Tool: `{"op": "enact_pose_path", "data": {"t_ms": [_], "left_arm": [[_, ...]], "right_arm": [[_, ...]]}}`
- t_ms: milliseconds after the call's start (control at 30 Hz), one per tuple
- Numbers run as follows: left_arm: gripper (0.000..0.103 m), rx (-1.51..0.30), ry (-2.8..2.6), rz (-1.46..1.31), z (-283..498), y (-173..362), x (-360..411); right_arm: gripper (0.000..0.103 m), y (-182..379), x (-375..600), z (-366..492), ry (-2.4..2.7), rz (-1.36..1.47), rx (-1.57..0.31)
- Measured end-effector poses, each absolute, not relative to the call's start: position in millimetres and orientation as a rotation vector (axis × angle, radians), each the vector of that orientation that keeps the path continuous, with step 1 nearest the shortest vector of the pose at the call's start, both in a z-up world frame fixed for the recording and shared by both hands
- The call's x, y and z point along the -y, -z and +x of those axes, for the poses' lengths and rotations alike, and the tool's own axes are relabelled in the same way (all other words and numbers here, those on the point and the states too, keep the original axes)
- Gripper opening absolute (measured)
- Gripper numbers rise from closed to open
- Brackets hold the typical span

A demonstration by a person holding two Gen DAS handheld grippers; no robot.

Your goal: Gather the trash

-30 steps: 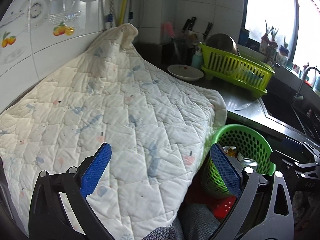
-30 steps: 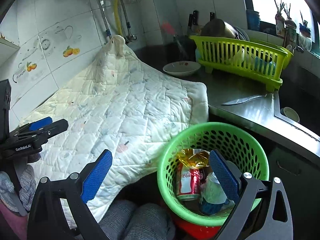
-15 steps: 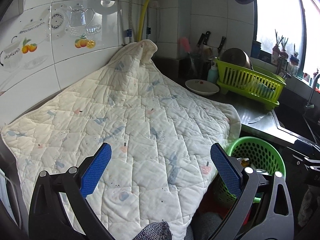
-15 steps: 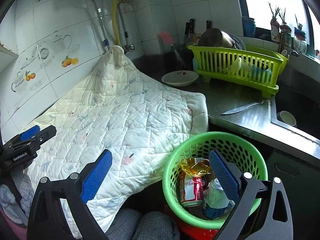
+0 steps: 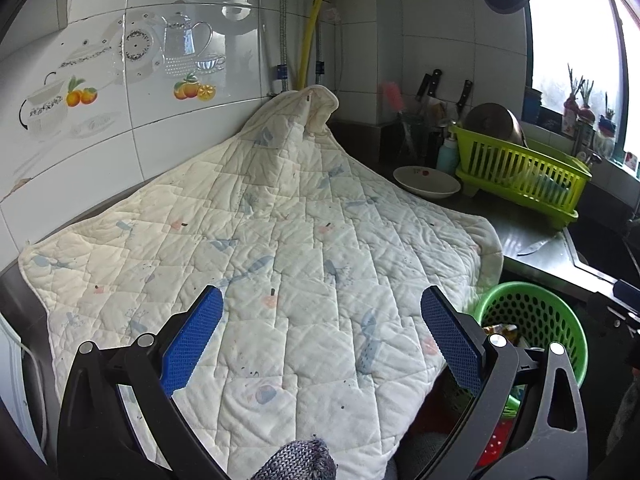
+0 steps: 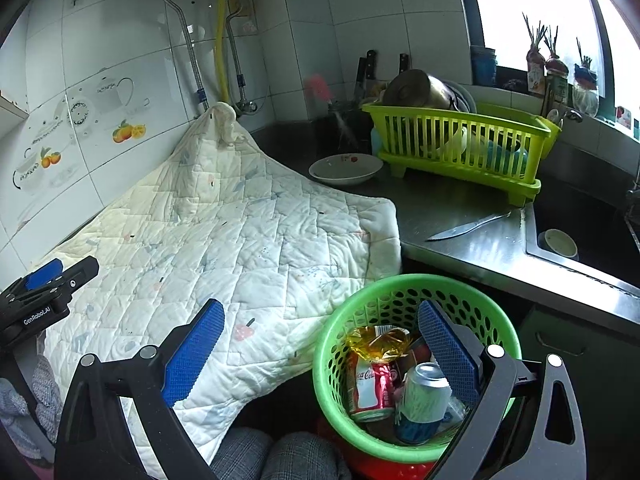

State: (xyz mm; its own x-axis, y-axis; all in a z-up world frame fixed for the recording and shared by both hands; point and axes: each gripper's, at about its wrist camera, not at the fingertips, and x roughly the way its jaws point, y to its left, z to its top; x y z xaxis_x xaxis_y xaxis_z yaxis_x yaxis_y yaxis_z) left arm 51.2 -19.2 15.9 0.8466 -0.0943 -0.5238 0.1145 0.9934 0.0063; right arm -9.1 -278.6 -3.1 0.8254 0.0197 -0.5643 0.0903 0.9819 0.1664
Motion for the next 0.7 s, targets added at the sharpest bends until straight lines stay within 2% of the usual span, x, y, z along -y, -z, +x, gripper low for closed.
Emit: {"op": "enact_pose_path", "data": {"t_ms": [700], "left_arm": [[0.098,-0.56,0.08,0.023,52.2,-10.6,11.1]], "right_arm": [[0.094,4.6,271.8,-11.0,0.036,0.176,-0.582]]}}
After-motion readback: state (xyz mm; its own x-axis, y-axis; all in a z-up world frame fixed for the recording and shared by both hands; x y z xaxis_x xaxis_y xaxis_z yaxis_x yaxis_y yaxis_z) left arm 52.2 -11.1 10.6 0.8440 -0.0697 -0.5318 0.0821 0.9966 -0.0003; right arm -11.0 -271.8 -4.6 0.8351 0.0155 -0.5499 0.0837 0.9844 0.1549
